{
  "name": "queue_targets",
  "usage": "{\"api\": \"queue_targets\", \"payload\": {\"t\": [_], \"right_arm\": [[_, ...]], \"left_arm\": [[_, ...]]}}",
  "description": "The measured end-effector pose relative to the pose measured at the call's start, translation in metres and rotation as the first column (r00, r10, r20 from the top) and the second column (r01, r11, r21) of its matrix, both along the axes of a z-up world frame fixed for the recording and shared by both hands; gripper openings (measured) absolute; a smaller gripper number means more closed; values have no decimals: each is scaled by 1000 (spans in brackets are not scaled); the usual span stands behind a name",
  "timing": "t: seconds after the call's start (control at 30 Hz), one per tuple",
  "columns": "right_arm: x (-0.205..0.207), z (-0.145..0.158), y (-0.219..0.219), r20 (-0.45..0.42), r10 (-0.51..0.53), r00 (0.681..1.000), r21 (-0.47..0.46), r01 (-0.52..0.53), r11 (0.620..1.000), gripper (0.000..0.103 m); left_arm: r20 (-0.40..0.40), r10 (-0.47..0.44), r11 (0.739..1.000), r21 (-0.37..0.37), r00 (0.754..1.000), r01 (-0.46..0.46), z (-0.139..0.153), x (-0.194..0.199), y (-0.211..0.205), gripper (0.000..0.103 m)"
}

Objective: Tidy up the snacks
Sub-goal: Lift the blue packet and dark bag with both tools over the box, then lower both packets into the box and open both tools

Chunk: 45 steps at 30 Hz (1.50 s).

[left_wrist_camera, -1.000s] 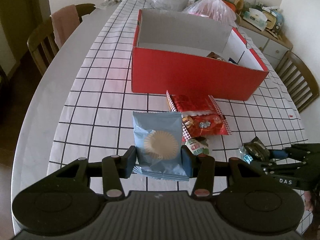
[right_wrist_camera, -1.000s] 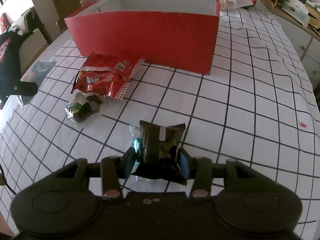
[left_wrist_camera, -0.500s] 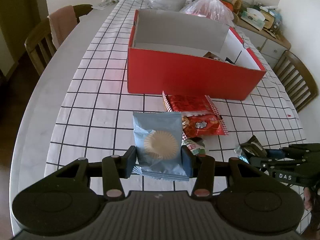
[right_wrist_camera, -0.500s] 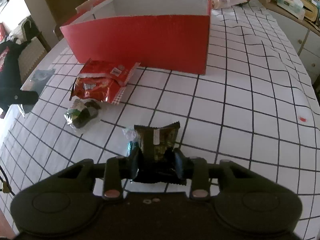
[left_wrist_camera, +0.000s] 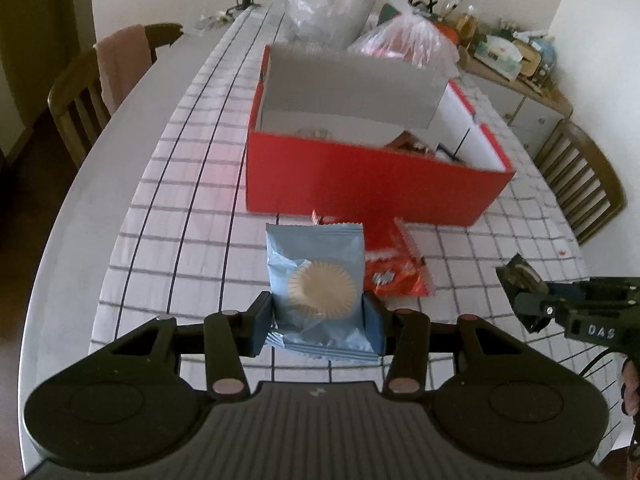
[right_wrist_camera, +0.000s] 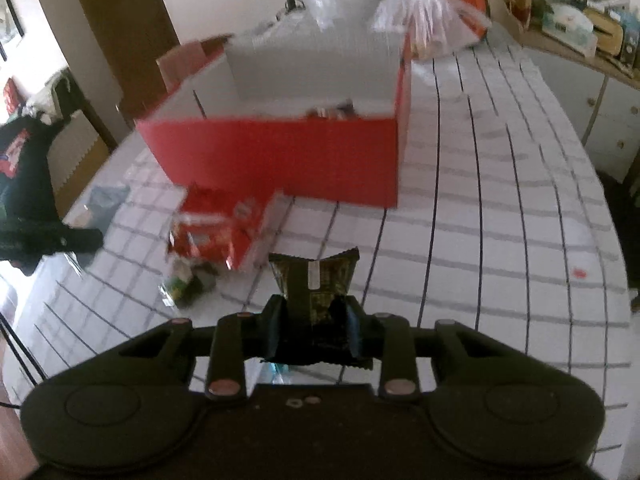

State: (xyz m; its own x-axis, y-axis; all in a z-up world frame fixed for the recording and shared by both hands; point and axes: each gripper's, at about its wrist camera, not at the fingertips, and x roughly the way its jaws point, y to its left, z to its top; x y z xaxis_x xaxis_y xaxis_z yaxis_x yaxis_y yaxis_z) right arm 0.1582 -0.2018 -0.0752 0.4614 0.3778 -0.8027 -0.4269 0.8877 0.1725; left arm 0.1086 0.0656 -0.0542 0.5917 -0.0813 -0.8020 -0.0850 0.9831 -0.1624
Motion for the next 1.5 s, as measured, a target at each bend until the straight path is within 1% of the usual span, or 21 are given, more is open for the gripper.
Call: {"api": "queue_targets", "payload": {"t": [0.13, 0.33, 0.43, 0.53, 0.6, 0.83, 1.07, 1.27, 1.5], "right_arm": [[11, 28, 1, 52, -1, 999, 27, 0, 1000, 30], [35, 66, 15, 138, 6, 990, 16, -9, 1000, 30], [49, 78, 26, 169, 7, 986, -8, -6, 1000, 30], [66, 82, 37, 180, 2, 984, -25, 3, 1000, 30], [76, 82, 43, 185, -3, 983, -37, 10, 999, 30], [105, 71, 61, 176, -22, 984, -63, 34, 997, 30], [128, 51, 75, 151, -39, 988, -86, 52, 995, 30], [137, 28, 81, 116, -45, 992, -103, 57, 993, 30], [138, 9, 82, 79, -58, 995, -111, 66, 992, 30]], "left_arm": [[40, -10, 1000, 6, 999, 10, 18, 9, -2, 47], [97, -32, 999, 40, 995, 28, 48, 36, -6, 47], [121, -45, 997, 63, 992, 38, 59, 53, -9, 47], [124, -51, 996, 75, 991, 41, 65, 72, -10, 47], [121, -51, 996, 83, 991, 41, 65, 84, -10, 47], [81, -52, 994, 96, 995, 44, 50, 119, -11, 47], [33, -42, 994, 101, 999, 38, 29, 150, -12, 47], [-2, -53, 992, 112, 999, 53, 13, 165, -21, 47], [-40, -69, 989, 129, 997, 73, -4, 170, -29, 47]]}}
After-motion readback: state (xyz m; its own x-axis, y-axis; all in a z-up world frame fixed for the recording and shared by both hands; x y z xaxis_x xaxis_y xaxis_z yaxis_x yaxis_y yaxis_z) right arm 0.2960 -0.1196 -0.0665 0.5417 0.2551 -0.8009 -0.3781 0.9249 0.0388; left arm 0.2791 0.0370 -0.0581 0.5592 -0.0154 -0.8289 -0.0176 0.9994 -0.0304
